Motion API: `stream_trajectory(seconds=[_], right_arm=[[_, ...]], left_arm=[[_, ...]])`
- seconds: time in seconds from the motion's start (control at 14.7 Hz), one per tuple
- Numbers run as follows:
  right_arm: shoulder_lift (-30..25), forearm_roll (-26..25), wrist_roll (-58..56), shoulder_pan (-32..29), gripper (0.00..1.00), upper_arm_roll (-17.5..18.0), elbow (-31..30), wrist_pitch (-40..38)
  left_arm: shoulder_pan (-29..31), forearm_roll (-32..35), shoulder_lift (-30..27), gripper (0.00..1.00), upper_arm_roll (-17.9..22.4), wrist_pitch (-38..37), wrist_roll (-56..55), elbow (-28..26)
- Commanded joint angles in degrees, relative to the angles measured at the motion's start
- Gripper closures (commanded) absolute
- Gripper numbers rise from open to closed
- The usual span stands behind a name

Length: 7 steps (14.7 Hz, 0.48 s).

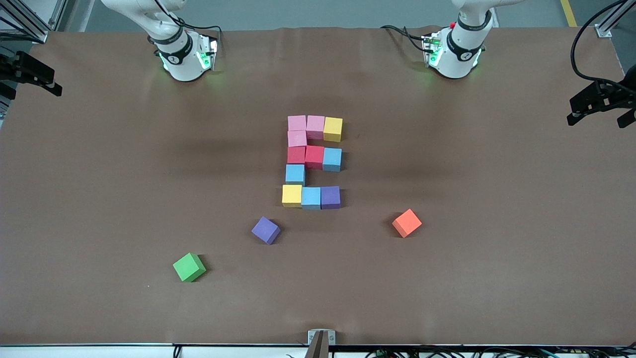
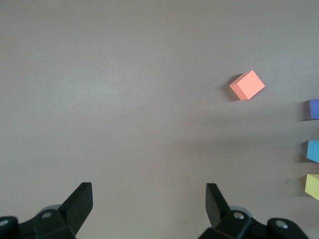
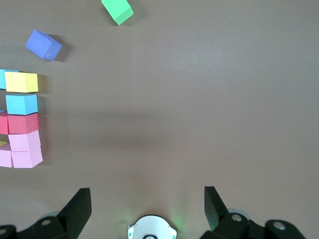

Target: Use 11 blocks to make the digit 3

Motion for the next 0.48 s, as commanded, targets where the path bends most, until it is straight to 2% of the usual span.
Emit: stream_trajectory(seconds=[0.0, 0.41], right_arm=[[-1.8, 0.2, 0.0, 0.2, 0.0, -0.1, -1.8, 0.6], [-1.3, 0.1, 0.2, 1.1, 0.0, 0.1, 0.5, -0.1]], left_arm=[[0.3, -1.1, 0.0, 0.0, -0.1, 0.4, 0.0, 0.1], [-0.3, -1.1, 0.5, 0.0, 0.3, 0.5, 0.0, 0.1]])
